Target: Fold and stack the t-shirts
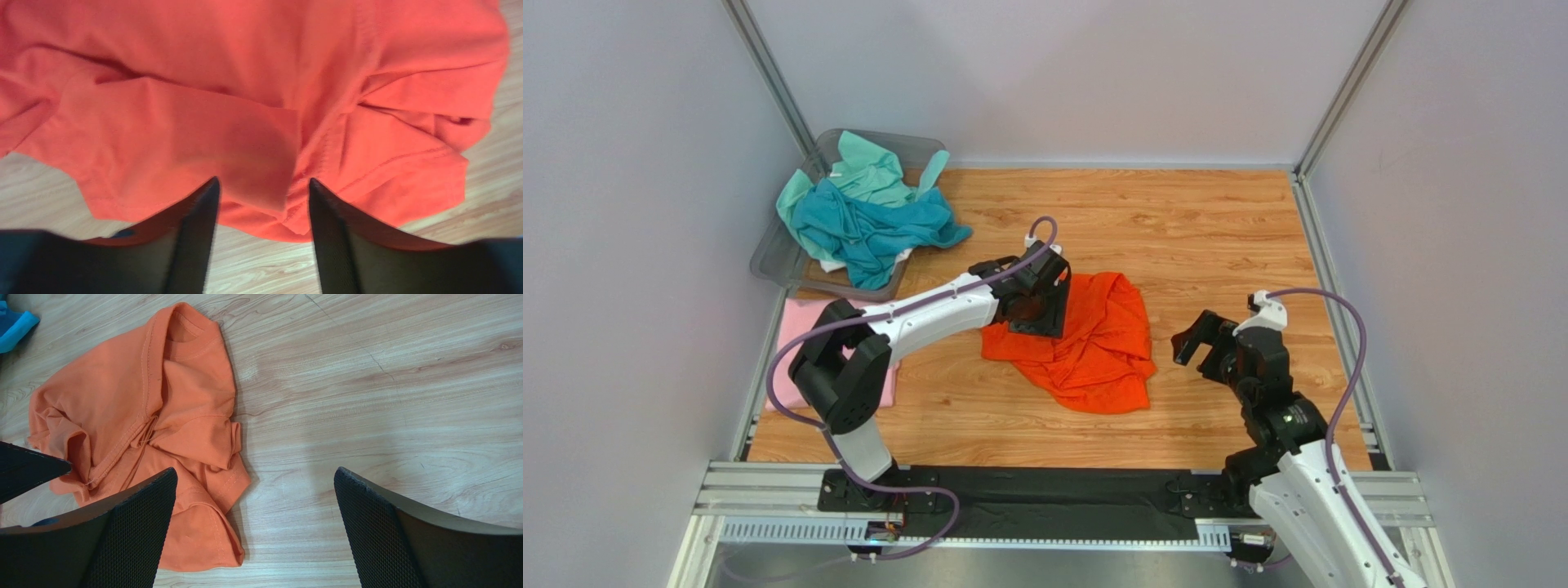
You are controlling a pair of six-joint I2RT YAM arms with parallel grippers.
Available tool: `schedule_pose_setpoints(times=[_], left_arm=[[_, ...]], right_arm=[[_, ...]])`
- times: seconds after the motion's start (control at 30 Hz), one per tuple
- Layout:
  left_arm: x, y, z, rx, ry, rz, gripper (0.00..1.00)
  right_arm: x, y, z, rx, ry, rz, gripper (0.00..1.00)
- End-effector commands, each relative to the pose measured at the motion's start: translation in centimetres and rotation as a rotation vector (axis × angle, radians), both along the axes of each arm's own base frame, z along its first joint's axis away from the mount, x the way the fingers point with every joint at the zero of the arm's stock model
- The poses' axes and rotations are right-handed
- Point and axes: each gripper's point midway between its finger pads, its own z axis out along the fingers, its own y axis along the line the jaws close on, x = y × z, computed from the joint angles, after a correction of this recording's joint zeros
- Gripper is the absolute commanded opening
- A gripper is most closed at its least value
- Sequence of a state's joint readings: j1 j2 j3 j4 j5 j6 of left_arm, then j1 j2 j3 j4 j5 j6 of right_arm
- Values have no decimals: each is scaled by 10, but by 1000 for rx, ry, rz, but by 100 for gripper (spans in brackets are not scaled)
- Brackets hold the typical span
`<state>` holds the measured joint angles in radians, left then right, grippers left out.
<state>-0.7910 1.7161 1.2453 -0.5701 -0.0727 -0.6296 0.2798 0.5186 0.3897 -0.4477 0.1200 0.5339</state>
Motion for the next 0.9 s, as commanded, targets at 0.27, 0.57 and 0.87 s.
schedule_pose_setpoints(times=[0.27, 0.57, 0.87], left_arm=[[3, 30, -8, 125, -24, 87, 17], [3, 29, 6, 59, -87, 89, 0], [-8, 110, 50, 147, -307, 281, 0]], right_arm=[[3, 4, 5, 9, -30, 20, 100], [2, 2, 7, 7, -37, 14, 100], [4, 15, 8, 29, -55, 82, 100]])
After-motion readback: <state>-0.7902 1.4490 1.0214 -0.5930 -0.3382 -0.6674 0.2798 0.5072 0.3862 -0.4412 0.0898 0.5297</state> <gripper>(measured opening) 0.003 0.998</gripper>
